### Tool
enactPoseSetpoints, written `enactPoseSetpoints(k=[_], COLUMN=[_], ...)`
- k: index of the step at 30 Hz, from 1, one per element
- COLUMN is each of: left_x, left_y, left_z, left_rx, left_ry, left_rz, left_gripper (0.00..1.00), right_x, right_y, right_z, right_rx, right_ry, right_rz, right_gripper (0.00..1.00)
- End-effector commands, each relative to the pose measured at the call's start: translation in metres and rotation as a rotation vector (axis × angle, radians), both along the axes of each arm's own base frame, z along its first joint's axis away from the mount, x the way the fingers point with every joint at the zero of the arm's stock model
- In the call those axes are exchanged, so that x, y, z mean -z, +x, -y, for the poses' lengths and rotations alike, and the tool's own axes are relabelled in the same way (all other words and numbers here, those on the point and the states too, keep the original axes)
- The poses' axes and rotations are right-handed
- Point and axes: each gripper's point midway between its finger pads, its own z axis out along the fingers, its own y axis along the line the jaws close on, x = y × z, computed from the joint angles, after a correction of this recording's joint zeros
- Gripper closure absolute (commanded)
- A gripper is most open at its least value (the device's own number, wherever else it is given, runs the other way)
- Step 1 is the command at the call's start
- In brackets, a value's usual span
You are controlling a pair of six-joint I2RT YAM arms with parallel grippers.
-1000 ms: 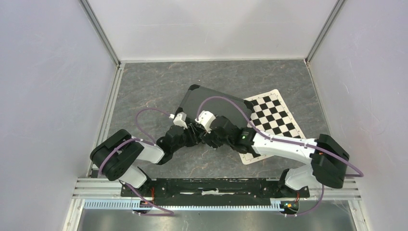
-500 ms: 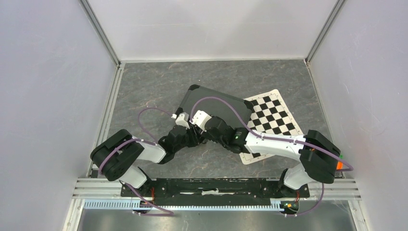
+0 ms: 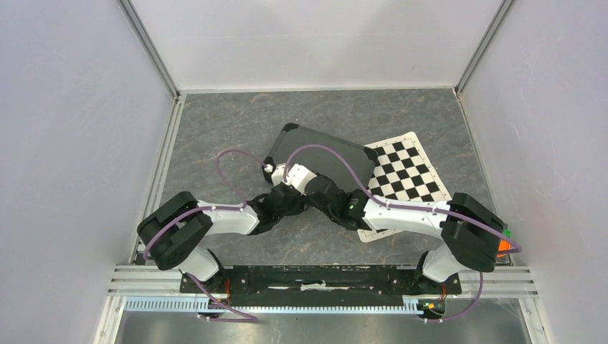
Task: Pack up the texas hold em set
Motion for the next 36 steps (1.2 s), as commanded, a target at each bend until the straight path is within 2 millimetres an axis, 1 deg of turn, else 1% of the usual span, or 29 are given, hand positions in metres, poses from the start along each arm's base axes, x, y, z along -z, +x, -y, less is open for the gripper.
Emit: enactPoseSetpoints(k=[1, 3, 4, 5, 6, 10, 13, 15, 18, 21, 24, 28, 33, 36], left_x=[0.057, 0.061, 0.064, 0.065, 0.065, 0.063, 0.060, 0.060, 0.062, 0.061, 0.055, 0.041, 0.025, 0.021], left_y=[-0.031, -0.031, -0.036, -0.038, -0.040, -0.051, -0.060, -0.066, -0.074, -0.077, -0.076, -0.075, -0.075, -0.077], left_z=[-0.057, -0.058, -0.067, -0.072, -0.076, -0.088, -0.095, -0.097, -0.094, -0.094, -0.094, -0.092, -0.090, -0.090], left_rx=[-0.051, -0.054, -0.070, -0.093, -0.100, -0.101, -0.091, -0.073, -0.034, -0.025, -0.026, -0.025, -0.001, 0.010], left_ry=[0.296, 0.325, 0.374, 0.402, 0.420, 0.441, 0.459, 0.469, 0.469, 0.477, 0.471, 0.459, 0.459, 0.457], left_rz=[-0.179, -0.199, -0.229, -0.238, -0.246, -0.268, -0.295, -0.318, -0.361, -0.378, -0.368, -0.359, -0.359, -0.366], left_gripper=[0.83, 0.83, 0.86, 0.93, 0.98, 0.98, 0.98, 0.98, 0.98, 0.98, 0.98, 0.98, 0.98, 0.98], right_x=[0.062, 0.064, 0.065, 0.066, 0.065, 0.068, 0.067, 0.067, 0.069, 0.072, 0.072, 0.072, 0.076, 0.078], right_y=[-0.006, -0.005, -0.005, -0.004, -0.002, -0.001, 0.001, 0.001, 0.001, 0.001, 0.002, 0.003, 0.004, 0.005], right_z=[0.040, 0.041, 0.043, 0.046, 0.050, 0.060, 0.063, 0.065, 0.066, 0.068, 0.069, 0.071, 0.073, 0.077], right_rx=[0.071, 0.079, 0.088, 0.099, 0.120, 0.159, 0.174, 0.180, 0.182, 0.187, 0.194, 0.202, 0.209, 0.224], right_ry=[-0.163, -0.163, -0.170, -0.180, -0.190, -0.197, -0.191, -0.193, -0.196, -0.208, -0.208, -0.206, -0.229, -0.250], right_rz=[-0.088, -0.084, -0.080, -0.073, -0.063, -0.057, -0.054, -0.054, -0.058, -0.063, -0.062, -0.062, -0.065, -0.063], right_gripper=[0.62, 0.64, 0.66, 0.68, 0.71, 0.84, 0.89, 0.90, 0.91, 0.92, 0.92, 0.93, 0.93, 0.94])
